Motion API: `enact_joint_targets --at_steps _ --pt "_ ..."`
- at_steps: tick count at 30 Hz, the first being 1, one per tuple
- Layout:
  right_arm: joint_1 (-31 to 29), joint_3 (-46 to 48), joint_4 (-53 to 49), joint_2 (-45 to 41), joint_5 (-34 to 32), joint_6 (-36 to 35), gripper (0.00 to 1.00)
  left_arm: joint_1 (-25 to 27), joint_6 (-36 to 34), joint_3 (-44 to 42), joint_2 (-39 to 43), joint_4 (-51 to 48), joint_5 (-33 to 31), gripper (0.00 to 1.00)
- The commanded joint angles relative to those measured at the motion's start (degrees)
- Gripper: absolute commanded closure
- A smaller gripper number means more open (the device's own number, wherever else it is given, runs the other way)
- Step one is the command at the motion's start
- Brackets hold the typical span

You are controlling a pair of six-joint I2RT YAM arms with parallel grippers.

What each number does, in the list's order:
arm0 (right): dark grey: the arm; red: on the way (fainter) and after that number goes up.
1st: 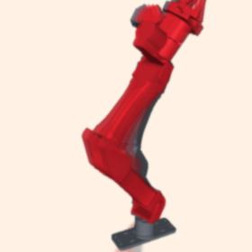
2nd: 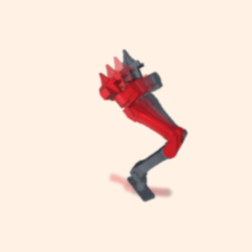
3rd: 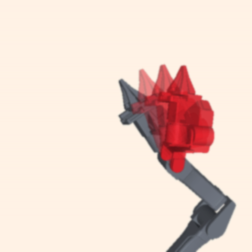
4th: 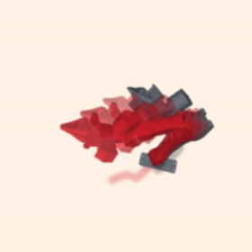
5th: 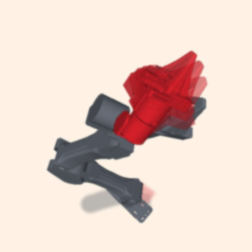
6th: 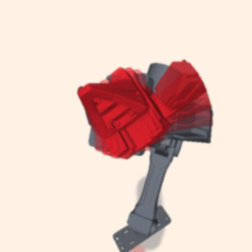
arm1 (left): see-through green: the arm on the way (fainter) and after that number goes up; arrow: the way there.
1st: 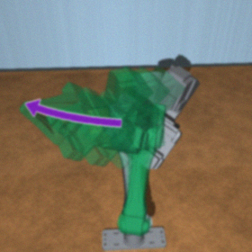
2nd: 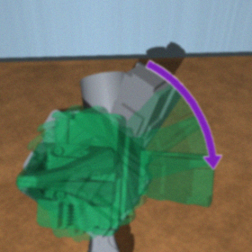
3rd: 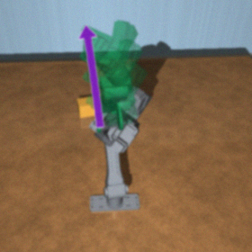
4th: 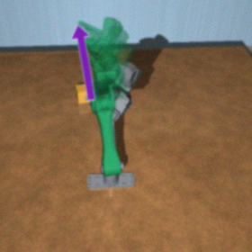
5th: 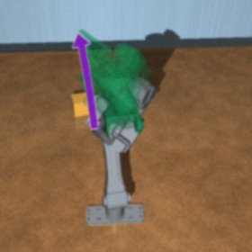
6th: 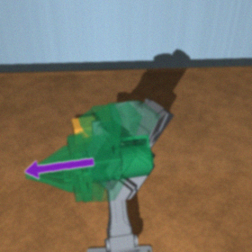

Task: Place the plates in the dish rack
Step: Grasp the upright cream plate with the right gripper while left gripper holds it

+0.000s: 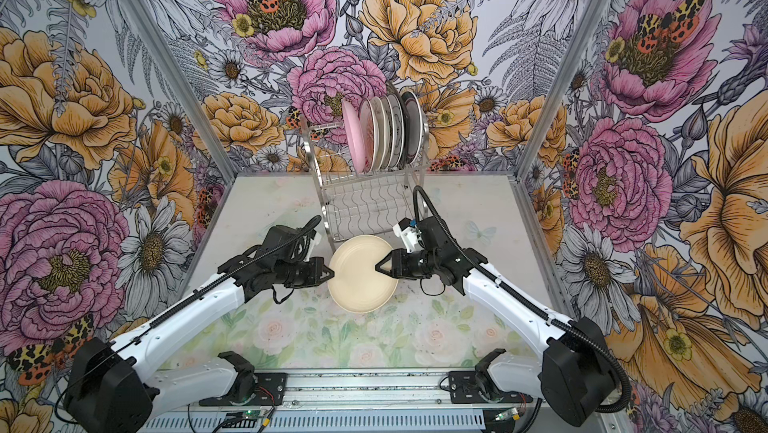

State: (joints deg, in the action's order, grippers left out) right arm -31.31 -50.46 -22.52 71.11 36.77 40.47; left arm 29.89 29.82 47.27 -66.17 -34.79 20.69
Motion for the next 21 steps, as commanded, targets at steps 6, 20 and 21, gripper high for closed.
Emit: enact_joint_targets --at_steps 6,20,21 --pt "0.20 -0.69 4.10 -0.14 1.86 1.07 0.87 0.50 -1.09 1.43 1.64 3.01 2.25 1.00" --pt "-2.38 -6.54 -7.68 -10.07 -20.95 1.71 0.94 -13.46 2.24 -2.27 10.56 3.01 4.59 0.24" --pt "-3.34 -8.32 -10.29 -10.60 -24.15 1.15 0.94 -15.15 2.37 -2.47 10.86 2.99 5.35 0.22"
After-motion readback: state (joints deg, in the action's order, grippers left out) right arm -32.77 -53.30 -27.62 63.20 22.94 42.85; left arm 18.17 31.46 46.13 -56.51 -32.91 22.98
